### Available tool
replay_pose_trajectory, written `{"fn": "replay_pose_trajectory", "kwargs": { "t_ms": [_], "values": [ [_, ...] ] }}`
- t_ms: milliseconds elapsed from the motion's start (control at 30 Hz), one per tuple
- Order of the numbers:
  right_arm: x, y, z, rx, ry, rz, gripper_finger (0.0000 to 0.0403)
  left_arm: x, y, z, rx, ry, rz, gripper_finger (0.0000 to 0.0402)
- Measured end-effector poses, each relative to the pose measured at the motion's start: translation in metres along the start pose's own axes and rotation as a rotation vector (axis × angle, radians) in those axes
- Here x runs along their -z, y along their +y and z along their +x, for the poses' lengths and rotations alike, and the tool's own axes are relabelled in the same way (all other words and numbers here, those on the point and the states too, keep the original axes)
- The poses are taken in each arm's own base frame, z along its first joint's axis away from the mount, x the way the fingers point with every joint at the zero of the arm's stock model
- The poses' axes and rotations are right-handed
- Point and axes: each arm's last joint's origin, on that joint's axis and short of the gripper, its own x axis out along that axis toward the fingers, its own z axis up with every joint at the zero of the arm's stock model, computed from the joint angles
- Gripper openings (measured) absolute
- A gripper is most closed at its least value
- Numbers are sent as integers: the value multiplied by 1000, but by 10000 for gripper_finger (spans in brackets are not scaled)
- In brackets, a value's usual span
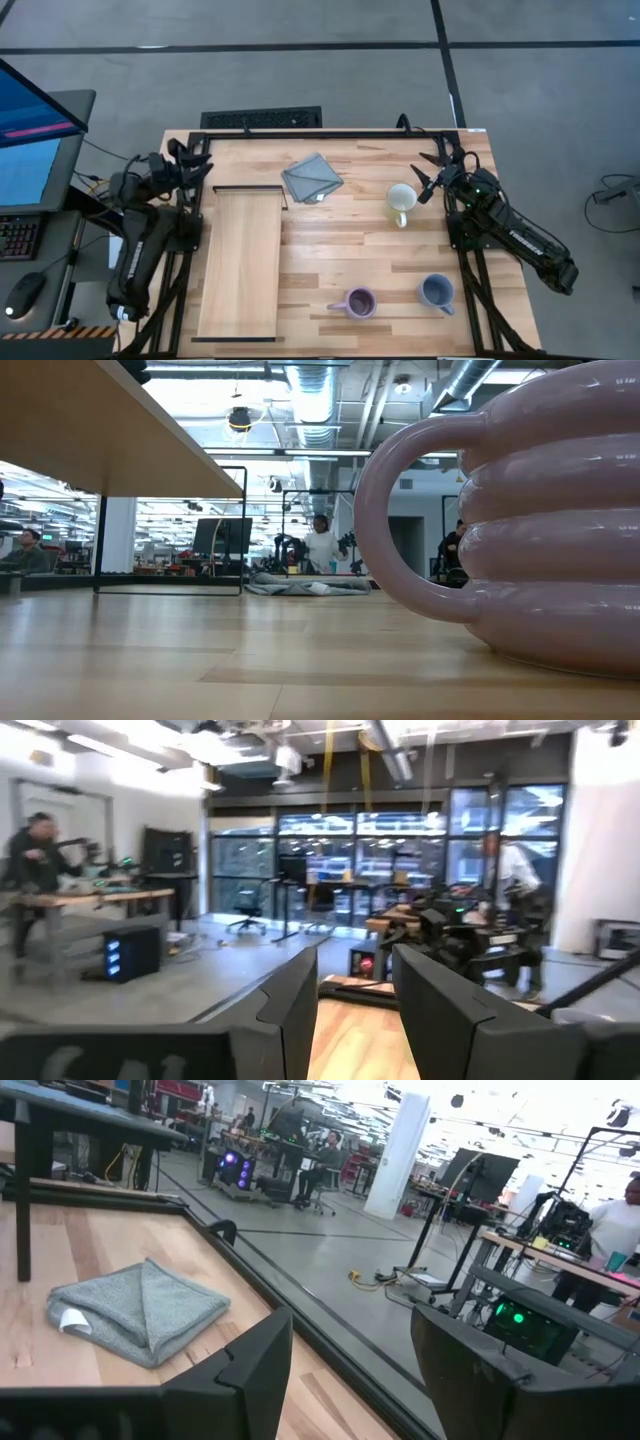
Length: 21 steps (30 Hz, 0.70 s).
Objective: Stack small to large cups/mugs on shelf
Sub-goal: Put the yellow mug on the shelf
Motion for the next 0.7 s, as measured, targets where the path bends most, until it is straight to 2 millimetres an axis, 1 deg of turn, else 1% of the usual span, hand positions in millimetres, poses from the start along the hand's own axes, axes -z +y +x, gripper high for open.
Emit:
{"fn": "replay_pose_trajectory", "kwargs": {
  "t_ms": [133,400,700],
  "values": [
    [0,0,0,0,0,0,230,2,2,-1,-67,32,3,107],
    [0,0,0,2,-5,-1,230,3,3,0,-73,41,-10,82],
    [-4,-2,0,16,-46,-4,230,4,7,3,-69,57,-33,78]
  ]
}}
